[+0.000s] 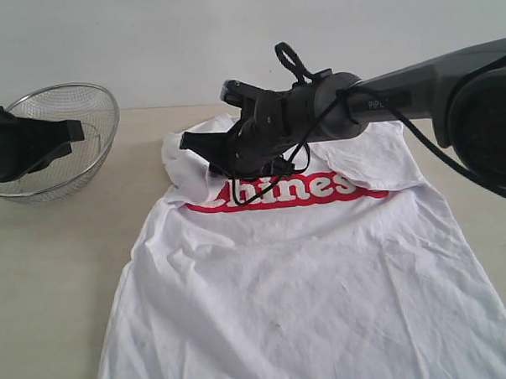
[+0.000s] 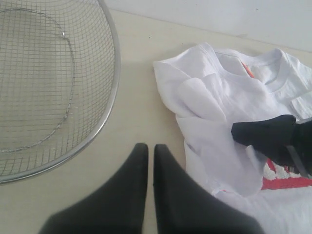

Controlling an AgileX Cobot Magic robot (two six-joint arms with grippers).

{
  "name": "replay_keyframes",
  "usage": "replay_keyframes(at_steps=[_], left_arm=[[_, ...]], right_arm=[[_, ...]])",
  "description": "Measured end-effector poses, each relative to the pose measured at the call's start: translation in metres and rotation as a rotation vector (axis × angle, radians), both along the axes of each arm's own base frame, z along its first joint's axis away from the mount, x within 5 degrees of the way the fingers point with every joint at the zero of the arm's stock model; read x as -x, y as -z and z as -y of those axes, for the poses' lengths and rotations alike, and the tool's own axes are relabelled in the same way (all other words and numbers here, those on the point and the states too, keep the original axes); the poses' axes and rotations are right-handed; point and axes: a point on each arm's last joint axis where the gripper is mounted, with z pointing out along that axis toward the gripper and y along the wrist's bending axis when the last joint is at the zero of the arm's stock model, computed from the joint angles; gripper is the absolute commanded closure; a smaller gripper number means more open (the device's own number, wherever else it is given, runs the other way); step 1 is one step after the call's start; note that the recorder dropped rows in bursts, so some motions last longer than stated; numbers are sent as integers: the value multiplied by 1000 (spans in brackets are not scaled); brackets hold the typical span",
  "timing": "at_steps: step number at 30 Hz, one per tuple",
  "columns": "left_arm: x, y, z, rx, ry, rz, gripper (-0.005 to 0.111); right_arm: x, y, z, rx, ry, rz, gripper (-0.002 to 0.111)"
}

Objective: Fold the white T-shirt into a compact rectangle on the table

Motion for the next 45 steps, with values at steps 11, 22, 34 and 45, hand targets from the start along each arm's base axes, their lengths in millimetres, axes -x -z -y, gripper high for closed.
replay_keyframes(at_steps=[11,22,34,45], left_arm=[[0,1,0,5,-3,-4,102],[8,-5,11,105,89,-10,102],[22,-3,24,180,235,-130,102],[23,-4,26,200,248,-138,102]], right_arm=[[2,-7,24,145,-77,-72,61],[5,-79,53,263,-196,47,108],[-6,-96,110,18,-270,55,108],[-44,-95,99,-274,-468,48,108]])
